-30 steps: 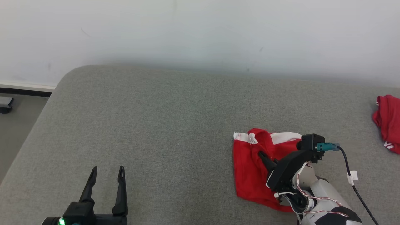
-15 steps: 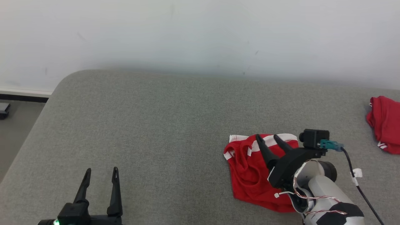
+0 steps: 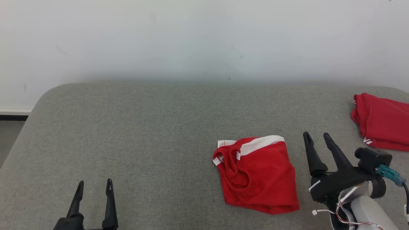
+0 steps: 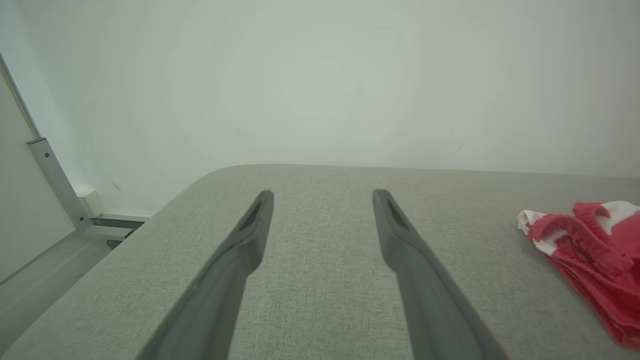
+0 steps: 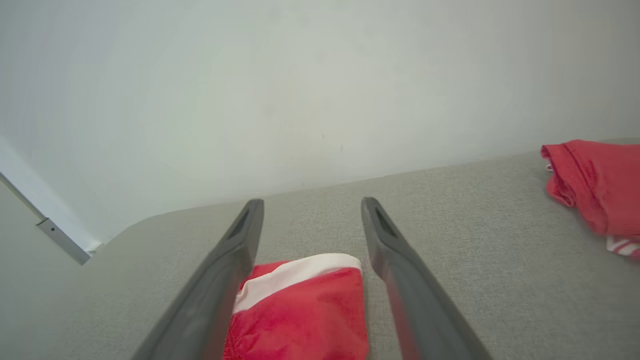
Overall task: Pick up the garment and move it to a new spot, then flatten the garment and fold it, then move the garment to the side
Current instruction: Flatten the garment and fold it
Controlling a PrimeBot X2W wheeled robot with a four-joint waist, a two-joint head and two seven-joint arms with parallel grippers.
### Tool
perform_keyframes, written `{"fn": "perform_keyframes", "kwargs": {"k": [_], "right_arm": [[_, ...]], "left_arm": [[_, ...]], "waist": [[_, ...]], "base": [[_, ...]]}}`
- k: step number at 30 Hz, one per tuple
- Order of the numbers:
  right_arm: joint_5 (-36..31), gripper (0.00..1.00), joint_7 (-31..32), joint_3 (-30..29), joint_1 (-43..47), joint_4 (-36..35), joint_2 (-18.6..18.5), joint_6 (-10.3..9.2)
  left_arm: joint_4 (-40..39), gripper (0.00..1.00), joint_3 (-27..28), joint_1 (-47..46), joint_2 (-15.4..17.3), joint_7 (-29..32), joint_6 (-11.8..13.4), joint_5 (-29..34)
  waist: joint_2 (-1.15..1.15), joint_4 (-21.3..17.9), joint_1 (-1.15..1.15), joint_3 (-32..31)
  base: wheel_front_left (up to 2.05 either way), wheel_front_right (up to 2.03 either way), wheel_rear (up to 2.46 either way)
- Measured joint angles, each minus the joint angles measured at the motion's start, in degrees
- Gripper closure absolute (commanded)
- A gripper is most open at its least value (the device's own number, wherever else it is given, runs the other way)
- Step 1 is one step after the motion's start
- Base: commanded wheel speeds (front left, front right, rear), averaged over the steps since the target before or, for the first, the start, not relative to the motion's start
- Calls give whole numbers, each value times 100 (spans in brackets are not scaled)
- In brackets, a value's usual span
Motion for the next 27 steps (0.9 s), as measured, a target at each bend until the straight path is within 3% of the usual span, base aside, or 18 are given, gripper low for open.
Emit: {"fn": "perform_keyframes", "kwargs": {"k": [13, 20, 27], "right_arm": [[-793, 0, -355, -1107, 1548, -1627, 358, 0], [-1570, 0, -398, -1199, 2200, -2209, 645, 0], [-1904, 0, -386, -1218, 2422, -2441, 883, 0]], "left_arm": [[-172, 0, 94, 154, 19, 0, 98, 29], [-210, 0, 146, 202, 29, 0, 99, 24], [-208, 0, 96, 207, 24, 0, 91, 29]], "waist": [[0, -343, 0, -83], [0, -346, 0, -114], [0, -248, 0, -107]], "base": [[0, 0, 0], [0, 0, 0], [0, 0, 0]]}}
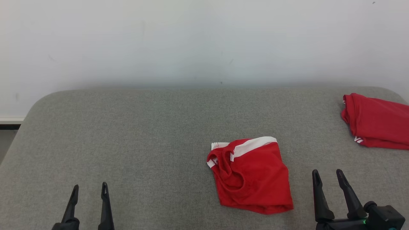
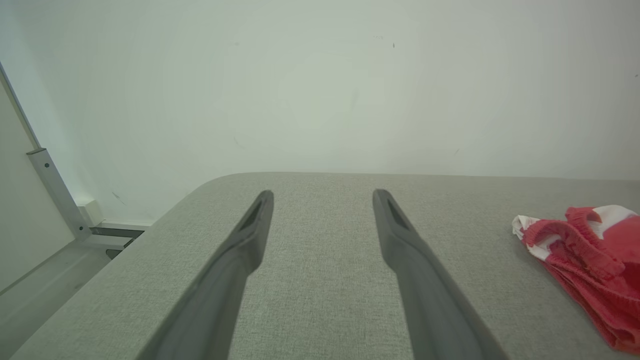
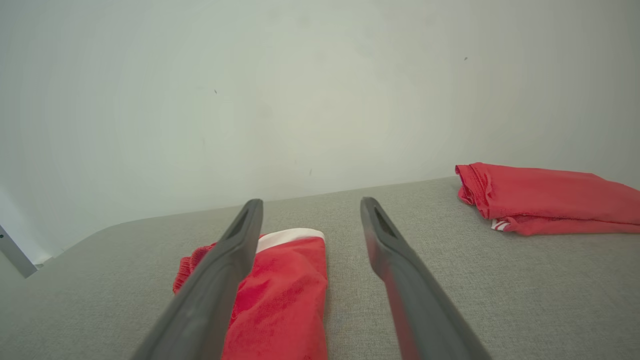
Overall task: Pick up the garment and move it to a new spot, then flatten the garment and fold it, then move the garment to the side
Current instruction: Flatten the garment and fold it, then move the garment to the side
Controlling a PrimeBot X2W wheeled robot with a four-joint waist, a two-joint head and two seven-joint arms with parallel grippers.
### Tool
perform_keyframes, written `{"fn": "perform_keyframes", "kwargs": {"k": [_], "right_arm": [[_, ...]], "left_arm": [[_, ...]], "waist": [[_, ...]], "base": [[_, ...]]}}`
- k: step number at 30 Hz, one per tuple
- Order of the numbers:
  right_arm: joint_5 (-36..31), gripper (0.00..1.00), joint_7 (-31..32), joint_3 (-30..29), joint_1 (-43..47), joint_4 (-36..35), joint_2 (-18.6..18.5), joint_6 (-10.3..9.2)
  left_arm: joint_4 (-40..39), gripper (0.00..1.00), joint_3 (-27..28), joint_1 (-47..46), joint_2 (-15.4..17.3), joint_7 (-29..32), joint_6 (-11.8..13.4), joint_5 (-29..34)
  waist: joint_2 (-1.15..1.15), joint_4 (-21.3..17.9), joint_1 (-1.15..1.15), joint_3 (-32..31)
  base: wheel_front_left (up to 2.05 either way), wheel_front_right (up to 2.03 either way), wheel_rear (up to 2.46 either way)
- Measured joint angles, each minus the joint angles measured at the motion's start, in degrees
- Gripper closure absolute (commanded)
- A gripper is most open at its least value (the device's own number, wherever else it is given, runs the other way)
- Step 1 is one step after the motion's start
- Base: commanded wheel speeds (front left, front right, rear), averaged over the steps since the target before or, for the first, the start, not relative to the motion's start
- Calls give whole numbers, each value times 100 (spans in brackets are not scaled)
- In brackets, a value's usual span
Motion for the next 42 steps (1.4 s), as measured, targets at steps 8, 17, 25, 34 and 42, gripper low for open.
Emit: {"fn": "perform_keyframes", "kwargs": {"k": [8, 17, 25, 34, 42], "right_arm": [[-268, 0, 32, -29, 19, -73, 112, 0], [-332, 0, 167, -144, 26, -59, 164, 0], [-453, 0, 282, -197, 41, -89, 186, 0], [-487, 0, 400, -237, 65, -174, 200, 0], [-487, 0, 433, -238, 91, -193, 205, 0]], "left_arm": [[-25, 0, -76, 51, 3, 0, -111, -53], [-89, 0, -156, 151, 182, 0, -190, -29], [-156, 0, -219, 200, 253, 82, -129, 19], [-233, 0, -264, 225, 269, 179, -75, 11], [-344, 0, -303, 289, 286, 254, -14, -2]], "waist": [[0, 39, 0, 28], [0, 92, 0, 31], [0, 122, 0, 2], [0, 106, 0, -26], [0, 98, 0, -38]], "base": [[0, 0, 0], [0, 0, 0], [0, 0, 0], [0, 0, 0], [0, 0, 0]]}}
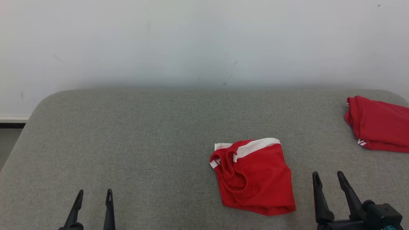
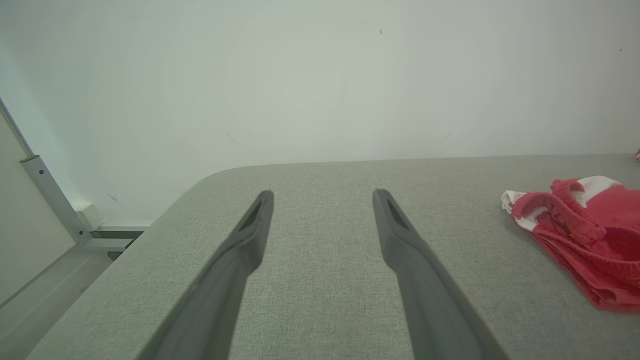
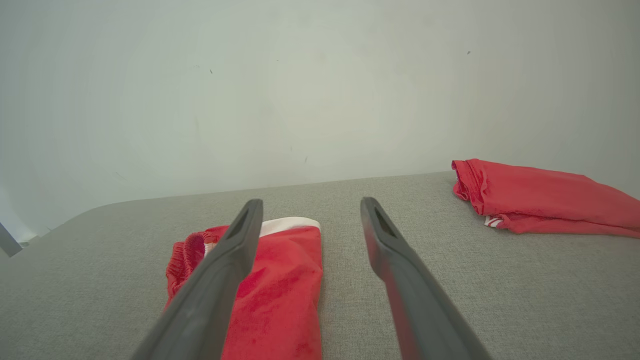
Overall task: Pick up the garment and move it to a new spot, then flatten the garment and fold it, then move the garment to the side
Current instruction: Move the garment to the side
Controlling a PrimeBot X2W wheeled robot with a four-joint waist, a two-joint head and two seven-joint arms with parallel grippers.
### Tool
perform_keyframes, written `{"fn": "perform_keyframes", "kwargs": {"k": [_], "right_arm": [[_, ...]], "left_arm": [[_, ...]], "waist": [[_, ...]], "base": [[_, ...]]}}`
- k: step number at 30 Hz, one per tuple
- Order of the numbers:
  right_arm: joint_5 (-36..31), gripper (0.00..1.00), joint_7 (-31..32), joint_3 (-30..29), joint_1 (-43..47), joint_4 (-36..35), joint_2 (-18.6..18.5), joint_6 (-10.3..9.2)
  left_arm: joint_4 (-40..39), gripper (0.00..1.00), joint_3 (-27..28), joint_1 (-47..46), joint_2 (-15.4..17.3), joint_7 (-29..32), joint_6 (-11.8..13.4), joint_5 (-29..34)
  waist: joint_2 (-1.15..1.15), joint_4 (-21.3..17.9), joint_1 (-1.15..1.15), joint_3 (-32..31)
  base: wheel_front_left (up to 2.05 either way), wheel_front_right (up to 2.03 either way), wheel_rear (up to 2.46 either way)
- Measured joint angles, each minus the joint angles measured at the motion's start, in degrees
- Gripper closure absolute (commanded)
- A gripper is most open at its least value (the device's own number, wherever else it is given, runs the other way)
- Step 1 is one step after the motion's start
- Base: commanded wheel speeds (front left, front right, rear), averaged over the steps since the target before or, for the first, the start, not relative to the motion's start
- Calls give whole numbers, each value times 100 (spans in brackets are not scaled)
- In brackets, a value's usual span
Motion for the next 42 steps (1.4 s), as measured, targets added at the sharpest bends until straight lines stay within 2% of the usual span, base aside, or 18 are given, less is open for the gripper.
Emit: {"fn": "perform_keyframes", "kwargs": {"k": [30, 35, 42], "right_arm": [[-111, 0, 94, 92, -13, 57, -22, 0], [-96, 0, 151, 292, -500, 300, -287, 0], [-45, 0, 266, 480, -1424, 1140, -527, 0]], "left_arm": [[-34, 0, -107, 35, 89, 46, 116, -119], [41, 0, -134, 23, 102, 14, 115, -152], [121, 0, -183, -73, 100, -38, 110, -194]], "waist": [[0, 44, 0, -47], [0, 64, 0, -7], [0, 184, 0, 72]], "base": [[0, 0, 0], [0, 0, 0], [0, 0, 0]]}}
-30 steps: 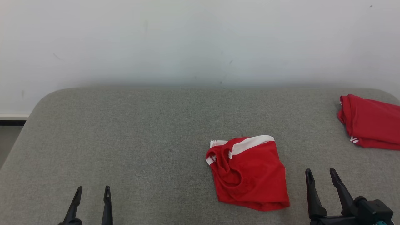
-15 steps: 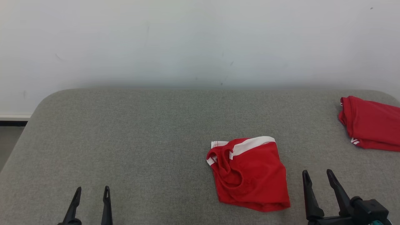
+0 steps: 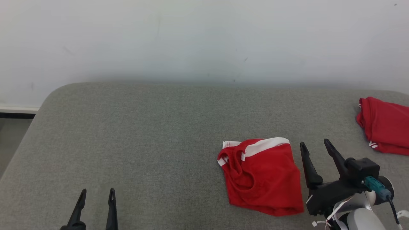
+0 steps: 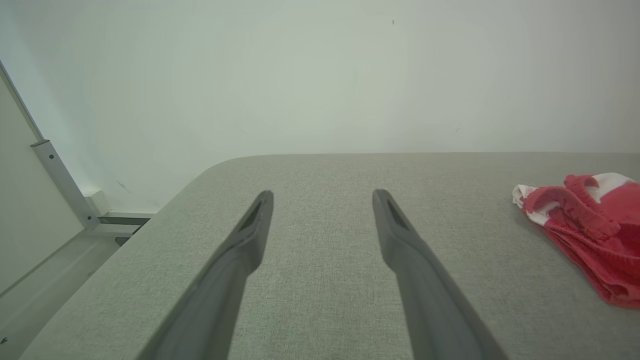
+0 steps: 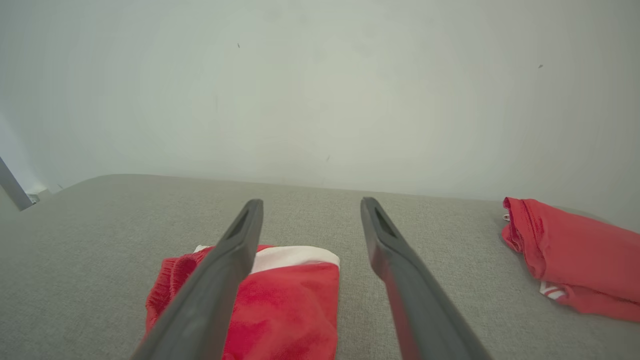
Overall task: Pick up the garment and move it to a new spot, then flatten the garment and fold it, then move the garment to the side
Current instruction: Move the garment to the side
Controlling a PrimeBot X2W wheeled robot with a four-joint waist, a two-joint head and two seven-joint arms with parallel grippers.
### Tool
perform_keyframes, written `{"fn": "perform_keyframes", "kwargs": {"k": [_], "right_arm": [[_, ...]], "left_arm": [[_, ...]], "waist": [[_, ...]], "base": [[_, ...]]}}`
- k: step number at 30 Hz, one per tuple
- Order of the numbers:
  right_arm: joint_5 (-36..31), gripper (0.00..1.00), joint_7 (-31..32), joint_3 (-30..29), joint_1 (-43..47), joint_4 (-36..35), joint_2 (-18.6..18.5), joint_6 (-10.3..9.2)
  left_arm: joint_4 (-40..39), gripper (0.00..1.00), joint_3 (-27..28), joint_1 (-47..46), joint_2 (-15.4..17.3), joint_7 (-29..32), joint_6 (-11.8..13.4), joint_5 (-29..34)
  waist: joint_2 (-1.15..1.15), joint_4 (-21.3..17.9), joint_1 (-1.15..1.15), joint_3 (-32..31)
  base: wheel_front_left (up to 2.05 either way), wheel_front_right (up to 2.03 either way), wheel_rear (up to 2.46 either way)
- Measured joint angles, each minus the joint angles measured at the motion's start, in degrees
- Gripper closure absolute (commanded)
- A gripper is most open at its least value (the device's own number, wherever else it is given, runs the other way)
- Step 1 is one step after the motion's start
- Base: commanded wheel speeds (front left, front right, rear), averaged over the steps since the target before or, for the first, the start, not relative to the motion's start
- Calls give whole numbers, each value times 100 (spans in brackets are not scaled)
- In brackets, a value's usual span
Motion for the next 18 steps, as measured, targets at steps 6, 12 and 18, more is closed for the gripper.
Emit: {"fn": "perform_keyframes", "kwargs": {"k": [6, 12, 18], "right_arm": [[63, 0, 226, 36, -676, 1028, -140, 0], [91, 0, 131, 31, -1078, 1973, -198, 0], [179, 0, 74, 176, -1304, 2830, -118, 0]], "left_arm": [[14, 0, -34, -50, -10, -24, 8, -45], [94, 0, -75, -232, -27, -82, 8, -70], [169, 0, -111, -386, -31, -121, 8, -102]], "waist": [[0, 136, 0, 184], [0, 228, 1, 465], [0, 301, 1, 678]], "base": [[0, 0, 0], [0, 0, 0], [0, 0, 0]]}}
